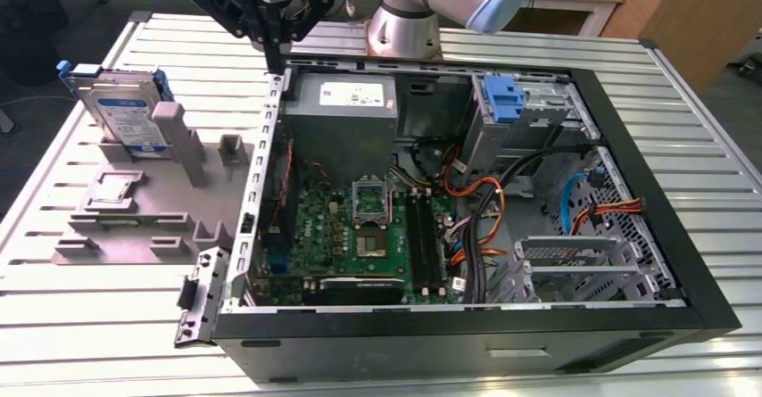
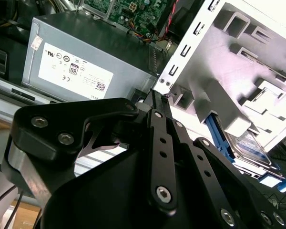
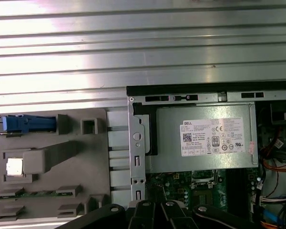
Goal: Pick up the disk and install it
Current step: 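Reach for the disk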
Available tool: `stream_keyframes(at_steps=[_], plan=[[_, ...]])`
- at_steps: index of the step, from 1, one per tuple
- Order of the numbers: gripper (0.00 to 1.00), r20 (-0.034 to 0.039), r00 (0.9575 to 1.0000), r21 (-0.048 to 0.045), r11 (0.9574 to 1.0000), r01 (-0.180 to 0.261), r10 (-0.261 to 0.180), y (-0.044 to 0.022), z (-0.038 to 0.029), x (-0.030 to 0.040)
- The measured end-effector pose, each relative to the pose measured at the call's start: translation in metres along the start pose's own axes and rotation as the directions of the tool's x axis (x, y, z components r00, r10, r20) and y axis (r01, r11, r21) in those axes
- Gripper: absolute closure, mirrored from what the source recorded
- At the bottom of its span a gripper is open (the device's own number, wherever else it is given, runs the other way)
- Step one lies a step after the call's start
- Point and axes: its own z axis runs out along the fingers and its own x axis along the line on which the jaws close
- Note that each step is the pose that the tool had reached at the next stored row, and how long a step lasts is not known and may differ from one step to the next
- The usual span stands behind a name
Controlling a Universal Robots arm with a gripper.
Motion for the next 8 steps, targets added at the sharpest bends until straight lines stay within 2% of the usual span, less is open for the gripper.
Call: stream_keyframes(at_steps=[8], plan=[[0.89,-0.0004,1.0000,0.0000,1.0000,0.000,0.000,-0.0001,0.0002,0.0016]])
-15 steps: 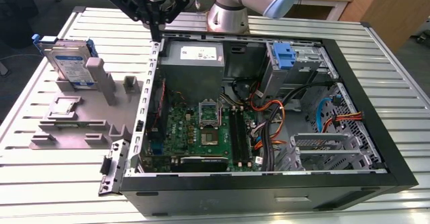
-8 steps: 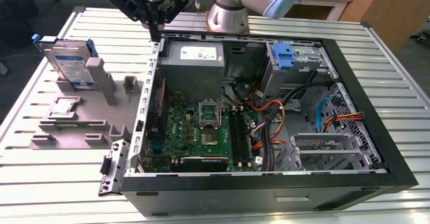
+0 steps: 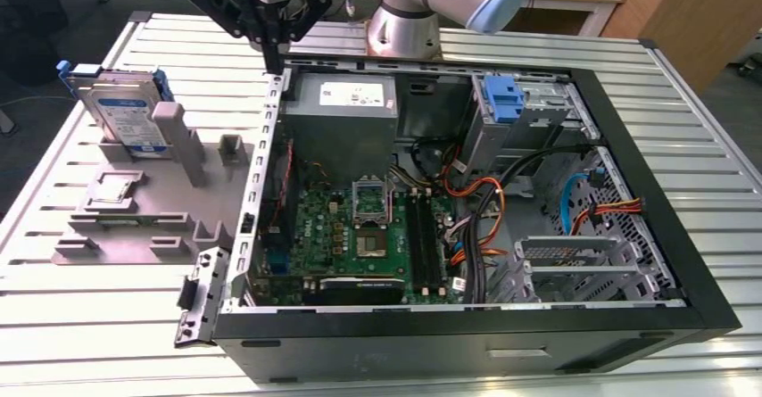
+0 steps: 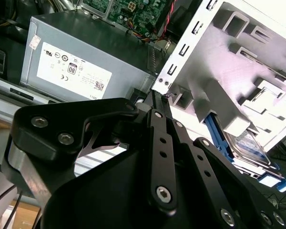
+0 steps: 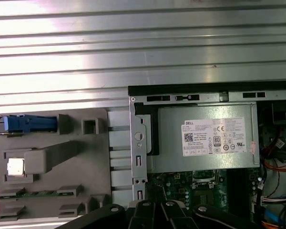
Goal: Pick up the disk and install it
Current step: 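Reach for the disk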
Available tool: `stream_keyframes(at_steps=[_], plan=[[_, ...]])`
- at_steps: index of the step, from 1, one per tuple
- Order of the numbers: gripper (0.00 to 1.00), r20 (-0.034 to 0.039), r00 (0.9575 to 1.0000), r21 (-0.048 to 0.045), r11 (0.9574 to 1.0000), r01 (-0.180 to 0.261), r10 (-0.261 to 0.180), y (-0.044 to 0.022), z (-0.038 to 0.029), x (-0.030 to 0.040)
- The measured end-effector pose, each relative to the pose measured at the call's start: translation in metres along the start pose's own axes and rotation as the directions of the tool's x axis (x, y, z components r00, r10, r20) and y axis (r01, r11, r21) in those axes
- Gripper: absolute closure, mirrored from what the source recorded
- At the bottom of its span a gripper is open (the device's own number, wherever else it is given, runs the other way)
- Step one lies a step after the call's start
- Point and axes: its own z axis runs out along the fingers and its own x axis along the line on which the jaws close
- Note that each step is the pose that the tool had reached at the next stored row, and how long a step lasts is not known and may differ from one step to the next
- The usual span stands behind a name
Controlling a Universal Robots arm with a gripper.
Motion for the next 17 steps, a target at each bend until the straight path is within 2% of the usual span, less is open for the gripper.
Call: stream_keyframes(at_steps=[17], plan=[[0.89,-0.0011,1.0000,0.0001,1.0000,0.000,0.000,-0.0003,0.0003,0.0037]])
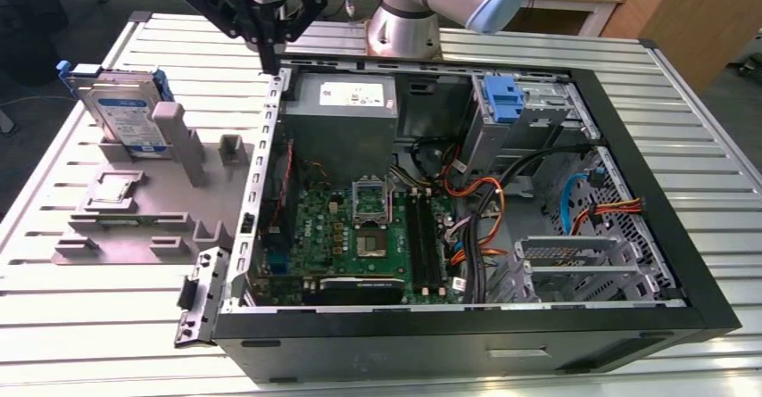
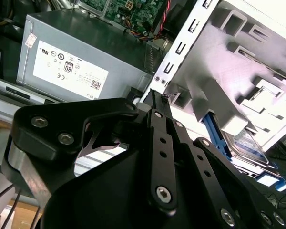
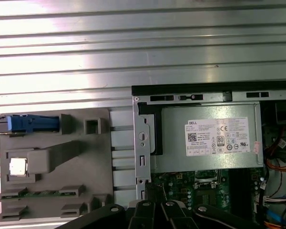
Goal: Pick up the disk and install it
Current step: 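Reach for the disk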
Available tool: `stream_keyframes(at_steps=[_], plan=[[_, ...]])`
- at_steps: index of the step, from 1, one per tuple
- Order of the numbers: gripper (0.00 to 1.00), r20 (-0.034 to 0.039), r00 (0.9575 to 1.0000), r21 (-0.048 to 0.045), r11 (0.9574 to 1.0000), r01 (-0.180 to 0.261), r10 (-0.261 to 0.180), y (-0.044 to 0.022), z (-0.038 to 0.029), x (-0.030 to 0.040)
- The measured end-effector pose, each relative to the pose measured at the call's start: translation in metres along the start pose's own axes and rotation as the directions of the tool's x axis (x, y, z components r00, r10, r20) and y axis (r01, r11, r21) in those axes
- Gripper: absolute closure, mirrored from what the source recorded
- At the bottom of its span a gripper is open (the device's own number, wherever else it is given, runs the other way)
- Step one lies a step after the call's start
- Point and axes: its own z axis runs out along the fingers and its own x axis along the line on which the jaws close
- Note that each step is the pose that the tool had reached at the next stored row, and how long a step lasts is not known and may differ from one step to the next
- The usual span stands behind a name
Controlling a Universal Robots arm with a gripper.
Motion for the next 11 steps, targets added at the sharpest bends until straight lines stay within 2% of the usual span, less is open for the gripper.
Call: stream_keyframes(at_steps=[11], plan=[[0.89,-0.0009,1.0000,0.0000,1.0000,0.000,0.000,-0.0002,0.0002,0.0028]])
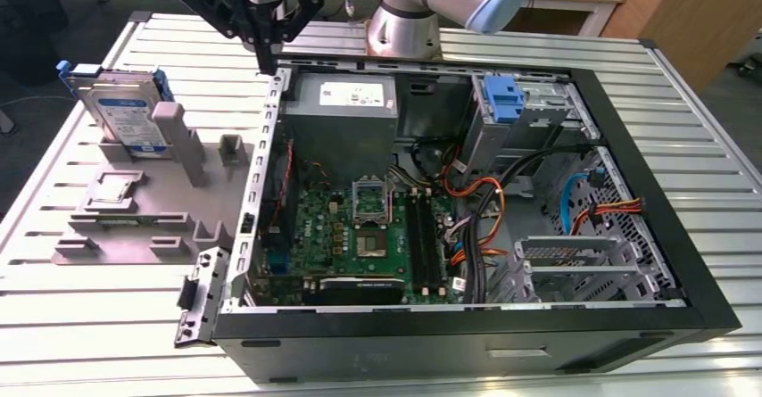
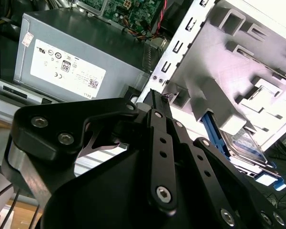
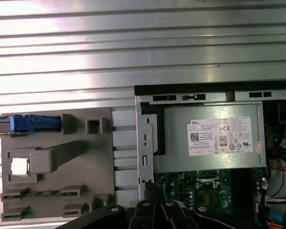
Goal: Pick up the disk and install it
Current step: 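Reach for the disk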
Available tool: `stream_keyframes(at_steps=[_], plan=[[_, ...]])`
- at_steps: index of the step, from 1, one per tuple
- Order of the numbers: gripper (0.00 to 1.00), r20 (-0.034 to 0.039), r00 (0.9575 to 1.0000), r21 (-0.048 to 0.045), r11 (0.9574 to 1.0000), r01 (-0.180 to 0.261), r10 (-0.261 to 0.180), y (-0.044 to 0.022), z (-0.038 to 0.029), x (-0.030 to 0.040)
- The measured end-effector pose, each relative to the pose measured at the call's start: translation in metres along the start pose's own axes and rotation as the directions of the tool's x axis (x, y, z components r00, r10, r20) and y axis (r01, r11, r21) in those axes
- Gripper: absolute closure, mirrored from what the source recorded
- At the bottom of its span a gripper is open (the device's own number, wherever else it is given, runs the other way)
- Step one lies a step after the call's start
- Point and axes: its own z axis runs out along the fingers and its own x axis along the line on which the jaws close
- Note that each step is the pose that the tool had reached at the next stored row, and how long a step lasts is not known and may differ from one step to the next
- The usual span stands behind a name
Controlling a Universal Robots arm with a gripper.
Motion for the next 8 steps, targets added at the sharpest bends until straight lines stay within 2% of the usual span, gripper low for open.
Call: stream_keyframes(at_steps=[8], plan=[[0.89,-0.0008,1.0000,0.0001,1.0000,0.000,0.000,-0.0002,0.0001,0.0032]])
